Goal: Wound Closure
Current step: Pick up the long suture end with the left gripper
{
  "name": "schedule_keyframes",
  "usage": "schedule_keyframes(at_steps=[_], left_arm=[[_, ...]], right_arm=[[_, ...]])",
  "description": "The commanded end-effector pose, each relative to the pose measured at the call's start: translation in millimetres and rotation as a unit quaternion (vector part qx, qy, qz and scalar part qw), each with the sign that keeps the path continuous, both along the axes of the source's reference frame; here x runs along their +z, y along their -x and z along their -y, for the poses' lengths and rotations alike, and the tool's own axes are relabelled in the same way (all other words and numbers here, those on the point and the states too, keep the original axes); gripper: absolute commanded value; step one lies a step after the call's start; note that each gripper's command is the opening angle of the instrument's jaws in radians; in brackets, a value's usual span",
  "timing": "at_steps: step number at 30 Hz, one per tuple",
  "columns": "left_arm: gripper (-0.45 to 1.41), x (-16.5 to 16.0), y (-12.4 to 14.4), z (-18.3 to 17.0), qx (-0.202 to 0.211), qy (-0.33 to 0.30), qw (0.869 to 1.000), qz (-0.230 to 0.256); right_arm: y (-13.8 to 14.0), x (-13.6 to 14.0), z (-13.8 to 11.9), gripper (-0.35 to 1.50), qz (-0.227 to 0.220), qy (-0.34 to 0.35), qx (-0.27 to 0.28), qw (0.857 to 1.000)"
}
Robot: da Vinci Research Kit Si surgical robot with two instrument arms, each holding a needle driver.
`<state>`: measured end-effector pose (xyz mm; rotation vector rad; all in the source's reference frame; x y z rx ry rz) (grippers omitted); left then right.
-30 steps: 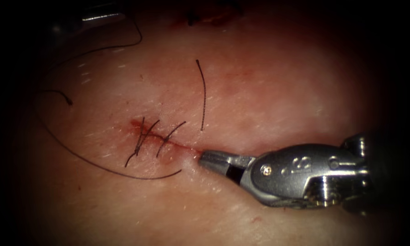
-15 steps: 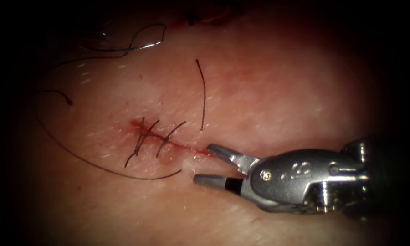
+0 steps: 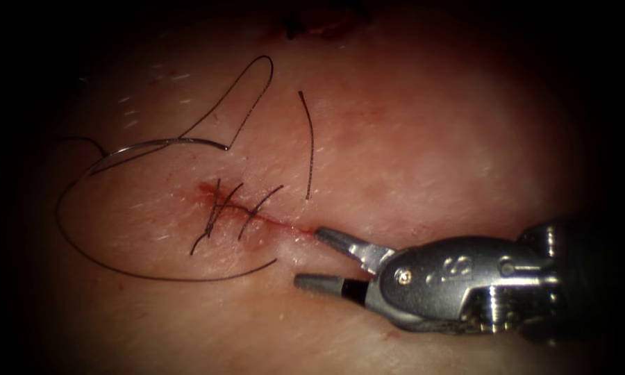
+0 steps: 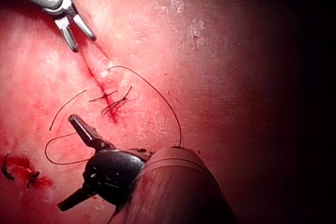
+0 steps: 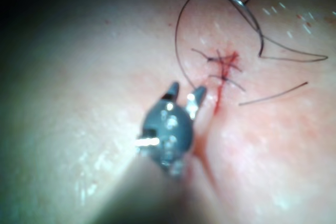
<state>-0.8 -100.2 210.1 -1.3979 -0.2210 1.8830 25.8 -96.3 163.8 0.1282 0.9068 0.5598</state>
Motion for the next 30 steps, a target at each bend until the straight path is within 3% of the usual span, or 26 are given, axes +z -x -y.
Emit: schedule_keyframes(at_steps=[1,8,13,17,21,24,30], left_arm=[[1.3,-0.4,1.2,1.8,0.004,-0.005,1.0,0.003],[1.28,-1.2,2.0,7.2,0.031,0.005,0.999,0.008],[1.25,0.7,2.2,12.1,0.097,0.025,0.995,-0.018],[1.21,2.7,2.3,14.6,0.177,0.066,0.982,-0.026],[1.18,3.8,2.2,15.7,0.243,0.122,0.962,-0.031],[1.18,4.1,2.2,15.7,0.294,0.142,0.942,-0.072],[1.13,5.3,1.9,14.8,0.396,0.175,0.881,-0.192]], right_arm=[[-0.9,-0.1,1.3,0.46,-0.002,-0.003,0.0,1.0],[-0.9,-0.3,1.3,0.46,-0.002,-0.004,0.0,1.0],[-0.9,-0.3,1.3,0.46,-0.002,-0.004,0.0,1.0],[-0.8,-0.4,1.3,0.46,-0.002,-0.004,0.0,1.0],[-0.7,-0.5,1.2,0.46,-0.002,-0.005,-0.001,1.0],[-0.7,-0.5,1.2,0.46,-0.002,-0.005,-0.001,1.0],[-0.6,-0.6,1.3,0.46,-0.002,-0.005,-0.001,1.0]])
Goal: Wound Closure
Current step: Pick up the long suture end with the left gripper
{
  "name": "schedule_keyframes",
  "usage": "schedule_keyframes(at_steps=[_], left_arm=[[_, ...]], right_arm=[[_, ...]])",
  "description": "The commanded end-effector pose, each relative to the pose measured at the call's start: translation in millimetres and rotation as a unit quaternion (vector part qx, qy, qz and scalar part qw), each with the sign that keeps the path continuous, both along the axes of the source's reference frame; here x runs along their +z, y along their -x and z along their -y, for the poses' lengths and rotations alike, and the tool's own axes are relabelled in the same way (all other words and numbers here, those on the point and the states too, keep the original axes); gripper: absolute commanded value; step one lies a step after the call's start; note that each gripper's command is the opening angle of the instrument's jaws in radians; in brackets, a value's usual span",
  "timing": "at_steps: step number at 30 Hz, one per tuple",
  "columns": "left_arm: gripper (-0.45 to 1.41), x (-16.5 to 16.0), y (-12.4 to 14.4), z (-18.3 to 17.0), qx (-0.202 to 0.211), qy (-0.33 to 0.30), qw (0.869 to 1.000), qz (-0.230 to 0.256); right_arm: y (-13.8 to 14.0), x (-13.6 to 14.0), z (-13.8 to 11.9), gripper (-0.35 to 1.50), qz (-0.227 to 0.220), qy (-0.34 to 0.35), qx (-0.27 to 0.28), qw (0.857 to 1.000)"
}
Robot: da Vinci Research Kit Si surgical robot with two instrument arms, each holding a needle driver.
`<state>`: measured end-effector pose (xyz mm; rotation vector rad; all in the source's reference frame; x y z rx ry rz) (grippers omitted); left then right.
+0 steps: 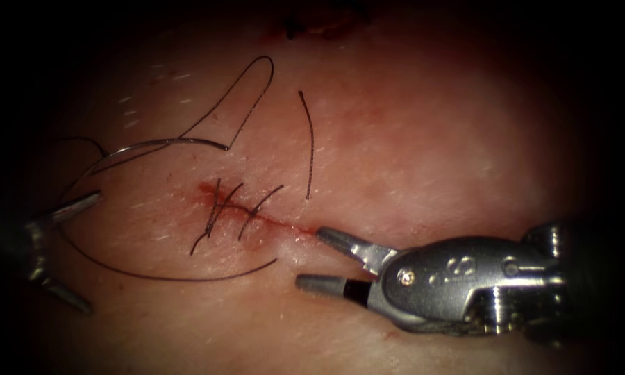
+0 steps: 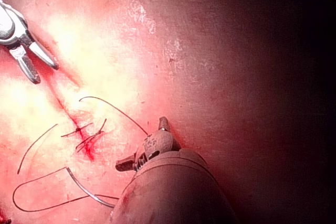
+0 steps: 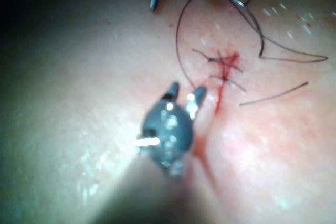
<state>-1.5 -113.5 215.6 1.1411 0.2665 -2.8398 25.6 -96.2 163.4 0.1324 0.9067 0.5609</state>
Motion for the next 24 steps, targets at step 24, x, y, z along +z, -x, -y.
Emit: schedule_keyframes(at_steps=[24], left_arm=[[0.84,6.0,-2.7,-1.9,0.145,0.06,0.98,-0.122]], right_arm=[[-0.8,-0.3,1.3,0.44,-0.001,-0.004,-0.001,1.0]])
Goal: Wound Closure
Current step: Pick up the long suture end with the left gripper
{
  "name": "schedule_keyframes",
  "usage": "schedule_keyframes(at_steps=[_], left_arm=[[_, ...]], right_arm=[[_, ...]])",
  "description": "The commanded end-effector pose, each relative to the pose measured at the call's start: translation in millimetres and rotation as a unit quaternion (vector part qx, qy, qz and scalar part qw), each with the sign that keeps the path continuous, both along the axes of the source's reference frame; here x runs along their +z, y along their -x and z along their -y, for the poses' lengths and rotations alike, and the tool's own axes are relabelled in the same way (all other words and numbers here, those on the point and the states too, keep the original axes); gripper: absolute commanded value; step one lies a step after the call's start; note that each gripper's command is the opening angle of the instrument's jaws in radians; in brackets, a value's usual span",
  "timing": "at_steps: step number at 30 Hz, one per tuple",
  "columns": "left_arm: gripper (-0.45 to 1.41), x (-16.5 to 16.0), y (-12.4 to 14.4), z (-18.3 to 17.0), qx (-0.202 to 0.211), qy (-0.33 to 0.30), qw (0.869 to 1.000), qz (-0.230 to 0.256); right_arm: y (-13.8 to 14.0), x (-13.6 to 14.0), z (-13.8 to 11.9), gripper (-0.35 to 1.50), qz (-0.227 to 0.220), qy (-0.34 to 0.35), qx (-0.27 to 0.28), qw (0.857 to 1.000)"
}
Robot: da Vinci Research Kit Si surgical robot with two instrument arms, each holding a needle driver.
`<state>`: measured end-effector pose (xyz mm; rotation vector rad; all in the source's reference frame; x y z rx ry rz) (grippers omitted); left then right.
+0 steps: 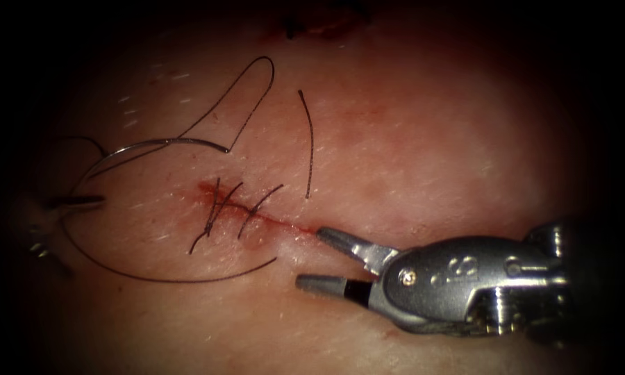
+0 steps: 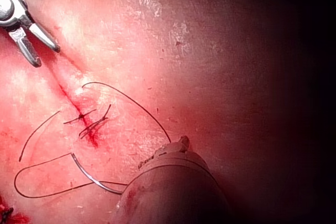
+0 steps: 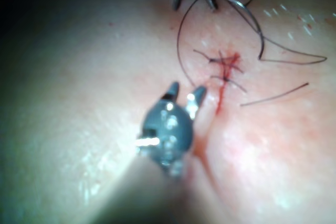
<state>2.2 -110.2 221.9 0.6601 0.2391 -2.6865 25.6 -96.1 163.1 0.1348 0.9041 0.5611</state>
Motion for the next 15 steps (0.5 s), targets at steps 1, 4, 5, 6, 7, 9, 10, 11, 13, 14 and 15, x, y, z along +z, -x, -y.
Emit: schedule_keyframes(at_steps=[1,4,5,6,7,9,10,11,13,14,15], left_arm=[[0.84,-0.2,0.8,1.1,-0.001,-0.004,1.0,0.001],[0.84,-0.1,-0.1,0.3,-0.004,-0.001,1.0,-0.003],[0.84,-0.1,-0.3,0.0,-0.005,-0.002,1.0,-0.004],[0.84,-0.1,-0.6,-0.2,-0.006,0.0,1.0,-0.007],[0.83,-0.1,-0.7,-0.4,-0.006,-0.001,1.0,-0.008],[0.79,0.2,-0.8,-0.5,-0.005,0.001,1.0,-0.011],[0.78,0.3,-0.8,-0.5,-0.003,0.003,1.0,-0.011],[0.66,0.7,-0.9,-0.6,0.002,0.006,1.0,-0.013],[0.49,1.0,-0.8,-0.7,0.008,0.006,1.0,-0.019],[0.46,1.1,-0.8,-0.6,0.008,0.006,1.0,-0.021],[0.39,1.2,-0.6,-0.6,0.009,0.008,1.0,-0.022]], right_arm=[[-0.8,0.0,1.3,0.44,-0.002,-0.003,-0.001,1.0],[-0.8,0.0,1.3,0.44,-0.002,-0.003,-0.001,1.0],[-0.8,0.0,1.3,0.44,-0.002,-0.003,-0.001,1.0],[-0.8,0.0,1.3,0.44,-0.002,-0.003,-0.001,1.0],[-0.8,0.0,1.3,0.44,-0.002,-0.003,-0.001,1.0],[-0.8,0.0,1.3,0.44,-0.002,-0.003,-0.001,1.0],[-0.8,-0.1,1.3,0.44,-0.002,-0.003,-0.001,1.0],[-0.8,-0.1,1.3,0.44,-0.002,-0.003,-0.001,1.0],[-0.8,-0.1,1.4,0.44,-0.003,-0.003,0.0,1.0],[-0.8,-0.2,1.4,0.44,-0.003,-0.003,0.0,1.0],[-0.8,-0.2,1.4,0.44,-0.003,-0.003,0.0,1.0]])
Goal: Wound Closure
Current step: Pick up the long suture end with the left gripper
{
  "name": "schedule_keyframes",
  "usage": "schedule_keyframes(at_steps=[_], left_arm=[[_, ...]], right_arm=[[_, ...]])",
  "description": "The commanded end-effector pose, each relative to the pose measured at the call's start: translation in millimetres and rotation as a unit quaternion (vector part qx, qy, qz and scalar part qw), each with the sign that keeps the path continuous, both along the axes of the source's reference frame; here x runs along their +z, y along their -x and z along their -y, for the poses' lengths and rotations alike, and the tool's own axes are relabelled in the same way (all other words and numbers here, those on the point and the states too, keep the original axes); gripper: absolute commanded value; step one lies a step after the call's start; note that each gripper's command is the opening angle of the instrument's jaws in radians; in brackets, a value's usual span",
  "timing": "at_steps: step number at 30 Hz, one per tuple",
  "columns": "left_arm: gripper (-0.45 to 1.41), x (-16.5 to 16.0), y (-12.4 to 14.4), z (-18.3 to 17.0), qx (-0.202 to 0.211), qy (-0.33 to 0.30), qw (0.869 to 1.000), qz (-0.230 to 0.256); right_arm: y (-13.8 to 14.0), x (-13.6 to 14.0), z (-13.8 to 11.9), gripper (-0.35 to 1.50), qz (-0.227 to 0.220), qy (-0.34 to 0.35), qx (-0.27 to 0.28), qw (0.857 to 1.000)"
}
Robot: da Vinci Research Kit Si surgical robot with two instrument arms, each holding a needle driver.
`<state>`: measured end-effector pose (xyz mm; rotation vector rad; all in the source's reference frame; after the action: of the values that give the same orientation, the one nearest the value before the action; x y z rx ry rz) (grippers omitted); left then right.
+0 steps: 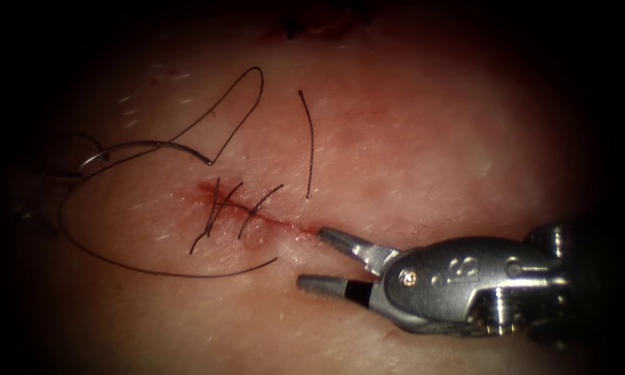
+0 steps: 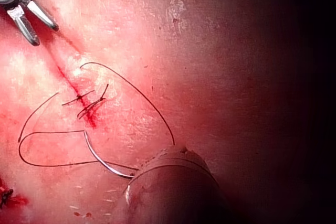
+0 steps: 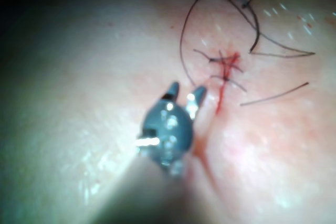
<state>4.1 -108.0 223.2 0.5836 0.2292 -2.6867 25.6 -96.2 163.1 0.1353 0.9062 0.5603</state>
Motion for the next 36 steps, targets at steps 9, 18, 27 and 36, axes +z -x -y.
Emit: schedule_keyframes(at_steps=[9,18,27,36], left_arm=[[0.04,-1.0,2.8,2.9,0.017,0.005,1.0,0.024],[-0.45,-1.7,2.2,1.7,0.006,0.01,1.0,0.028],[-0.45,-8.0,4.4,1.8,-0.062,0.001,0.996,0.063],[-0.45,-16.4,7.1,0.4,-0.131,-0.017,0.977,0.17]], right_arm=[[-0.7,-0.1,1.3,0.44,-0.003,-0.003,0.001,1.0],[-0.7,-0.4,1.2,0.44,-0.007,-0.002,0.003,1.0],[-1.1,-1.5,-0.8,0.42,-0.016,0.002,0.013,1.0],[-1.5,-1.1,-2.6,0.46,-0.011,0.024,0.005,1.0]])
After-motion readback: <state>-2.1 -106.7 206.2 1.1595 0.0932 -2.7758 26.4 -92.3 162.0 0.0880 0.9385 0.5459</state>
